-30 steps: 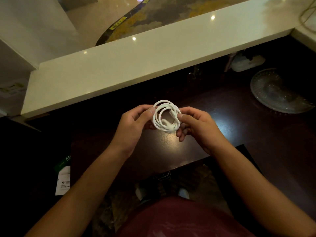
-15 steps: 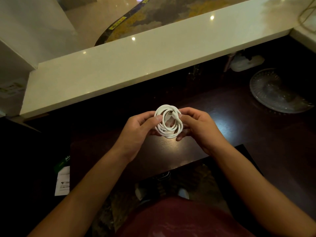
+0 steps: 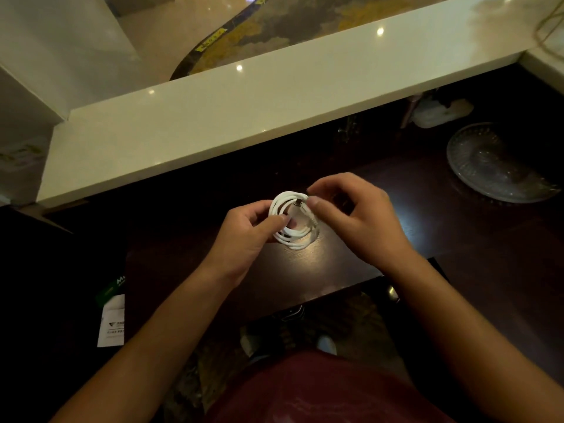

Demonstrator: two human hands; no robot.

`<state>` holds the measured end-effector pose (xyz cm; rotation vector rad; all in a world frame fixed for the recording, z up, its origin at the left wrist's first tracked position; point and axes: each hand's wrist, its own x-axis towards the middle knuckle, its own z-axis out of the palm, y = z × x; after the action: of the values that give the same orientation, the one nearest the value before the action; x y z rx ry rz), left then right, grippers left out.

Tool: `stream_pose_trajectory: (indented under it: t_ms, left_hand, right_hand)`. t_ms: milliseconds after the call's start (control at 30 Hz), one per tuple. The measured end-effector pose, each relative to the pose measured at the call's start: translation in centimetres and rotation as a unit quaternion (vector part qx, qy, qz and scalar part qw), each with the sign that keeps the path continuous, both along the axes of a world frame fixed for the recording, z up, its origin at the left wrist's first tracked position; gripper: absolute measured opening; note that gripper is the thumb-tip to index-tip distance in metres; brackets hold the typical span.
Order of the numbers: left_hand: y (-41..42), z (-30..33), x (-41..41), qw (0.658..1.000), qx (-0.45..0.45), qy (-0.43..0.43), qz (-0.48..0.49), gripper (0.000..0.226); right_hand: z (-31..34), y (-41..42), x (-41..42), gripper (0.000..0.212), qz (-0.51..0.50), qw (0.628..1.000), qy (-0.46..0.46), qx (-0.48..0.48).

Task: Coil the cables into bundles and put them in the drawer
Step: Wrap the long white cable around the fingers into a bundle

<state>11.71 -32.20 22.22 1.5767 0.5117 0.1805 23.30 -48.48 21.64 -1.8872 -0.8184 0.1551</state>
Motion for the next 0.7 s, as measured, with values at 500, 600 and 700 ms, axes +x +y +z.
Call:
stream_pose_trajectory:
  t_ms: [500,600,700]
  left_hand:
    - [-0.1,0.0,0.0,0.985,0.135,0.042,-0.094,0.018]
    - [0.0,0.0,0.0,0.985,0.136,0.046,-0.093,0.02]
    - [0.2,-0.2,-0.1,0.988,0.127,0.053,-0.067,0.02]
  right_hand:
    - [-0.4,1.5,0.0,0.007,0.042,0.999,0.012,0.009]
    - [-0.3,1.3,0.1,0.003,0.013,0.999,0.024,0.024]
    - [-0.3,1.0,0.3,0.003,-0.017,0.998,0.042,0.039]
